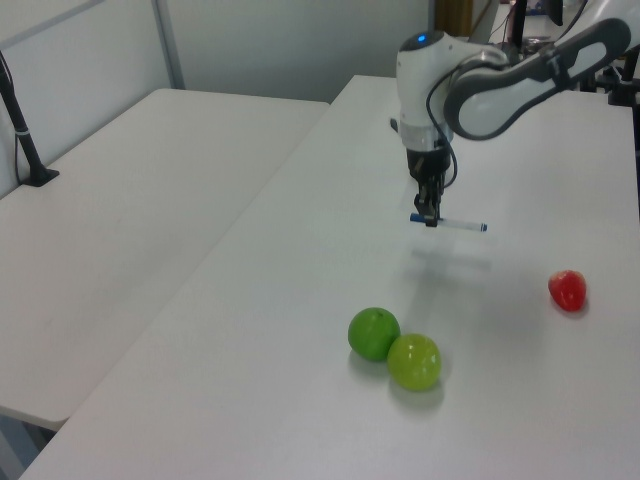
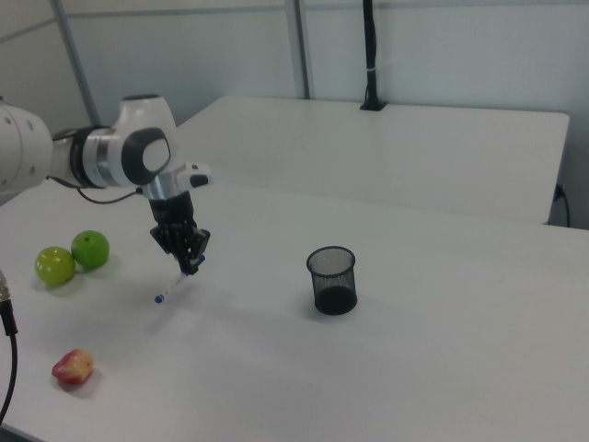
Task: Place marker
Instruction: 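Lift the marker and carry it toward the black mesh pen cup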
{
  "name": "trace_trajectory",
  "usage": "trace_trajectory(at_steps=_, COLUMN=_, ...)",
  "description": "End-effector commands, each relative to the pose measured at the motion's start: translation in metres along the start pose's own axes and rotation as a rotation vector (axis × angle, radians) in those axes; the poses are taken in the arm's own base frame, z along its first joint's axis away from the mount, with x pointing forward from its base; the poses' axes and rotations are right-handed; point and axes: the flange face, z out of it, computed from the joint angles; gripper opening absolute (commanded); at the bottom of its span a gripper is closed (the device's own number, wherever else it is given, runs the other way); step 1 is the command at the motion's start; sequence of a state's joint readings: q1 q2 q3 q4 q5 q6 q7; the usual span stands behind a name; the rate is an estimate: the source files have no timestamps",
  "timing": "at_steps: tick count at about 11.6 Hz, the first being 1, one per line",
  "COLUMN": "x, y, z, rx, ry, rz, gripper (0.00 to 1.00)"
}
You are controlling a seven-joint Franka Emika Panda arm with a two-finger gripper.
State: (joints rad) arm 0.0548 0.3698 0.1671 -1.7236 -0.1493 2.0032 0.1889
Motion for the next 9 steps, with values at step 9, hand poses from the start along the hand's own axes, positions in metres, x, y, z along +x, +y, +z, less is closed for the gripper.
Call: trace_trajectory(at_steps=9, x=-0.049, y=0.067, z=-0.198, rx=-0.041, ry=-0.010, rz=0.063, gripper=0.11)
